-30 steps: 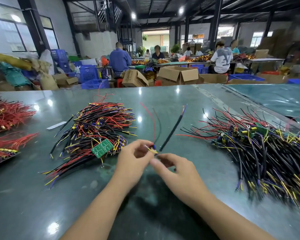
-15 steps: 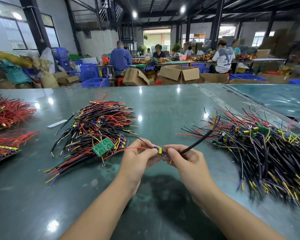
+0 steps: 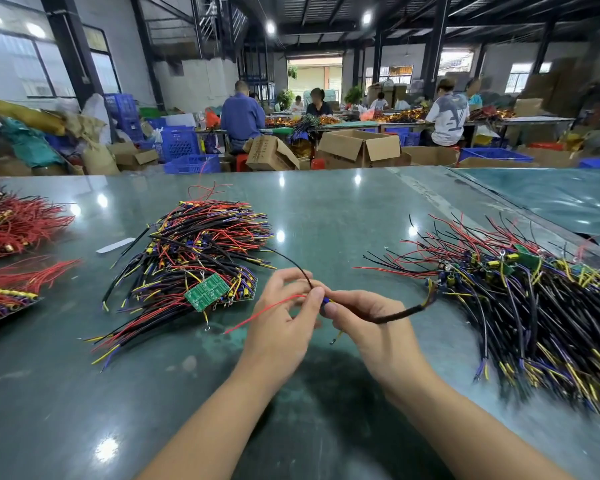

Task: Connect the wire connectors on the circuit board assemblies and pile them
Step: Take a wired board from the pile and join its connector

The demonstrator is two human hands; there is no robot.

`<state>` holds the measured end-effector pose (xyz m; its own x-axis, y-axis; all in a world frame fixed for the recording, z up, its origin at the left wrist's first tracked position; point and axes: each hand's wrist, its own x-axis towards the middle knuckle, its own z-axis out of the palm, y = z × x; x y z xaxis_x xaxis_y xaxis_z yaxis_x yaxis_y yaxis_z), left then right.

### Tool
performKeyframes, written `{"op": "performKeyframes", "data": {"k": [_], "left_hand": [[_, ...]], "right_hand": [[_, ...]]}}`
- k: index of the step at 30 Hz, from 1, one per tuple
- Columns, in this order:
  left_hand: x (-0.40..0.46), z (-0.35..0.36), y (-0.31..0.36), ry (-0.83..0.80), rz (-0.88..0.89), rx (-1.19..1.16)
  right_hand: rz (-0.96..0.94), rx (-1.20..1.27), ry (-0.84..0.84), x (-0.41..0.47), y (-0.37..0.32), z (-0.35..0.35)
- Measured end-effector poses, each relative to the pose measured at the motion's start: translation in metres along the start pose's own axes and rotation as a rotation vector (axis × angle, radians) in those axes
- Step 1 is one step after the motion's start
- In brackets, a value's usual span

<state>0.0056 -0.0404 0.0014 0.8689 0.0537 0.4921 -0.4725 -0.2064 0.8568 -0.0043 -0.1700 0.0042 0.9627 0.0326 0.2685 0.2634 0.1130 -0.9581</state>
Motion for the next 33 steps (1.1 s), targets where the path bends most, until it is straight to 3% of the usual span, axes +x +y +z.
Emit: {"op": "performKeyframes", "data": {"k": [3,12,16,23,27,33], "left_hand": [[0.003,-0.003,0.000,0.064,0.066,0.040],[0.009,-0.008,0.001,0.158,-0.030,-0.034],[0.013,-0.010,-0.003,0.212,-0.048,-0.172],[0.025,-0.030,-0.018,0.309,-0.011,-0.058],[0.026,-0.037,-0.020,0.285,-0.011,0.016],[0.029,-0.046,-0.019,0.195,-0.087,-0.066]], "right_hand": [[0.046,0.056,-0.005,0.001,0.000,0.000],[0.093,0.163,-0.056,0.003,-0.003,-0.003],[0.096,0.146,-0.118,0.004,-0.007,-0.004],[0.111,0.023,-0.154,0.008,-0.013,-0.021],[0.108,-0.031,-0.170,0.012,-0.014,-0.032],[0.129,-0.128,-0.176,0.015,-0.013,-0.050]]}}
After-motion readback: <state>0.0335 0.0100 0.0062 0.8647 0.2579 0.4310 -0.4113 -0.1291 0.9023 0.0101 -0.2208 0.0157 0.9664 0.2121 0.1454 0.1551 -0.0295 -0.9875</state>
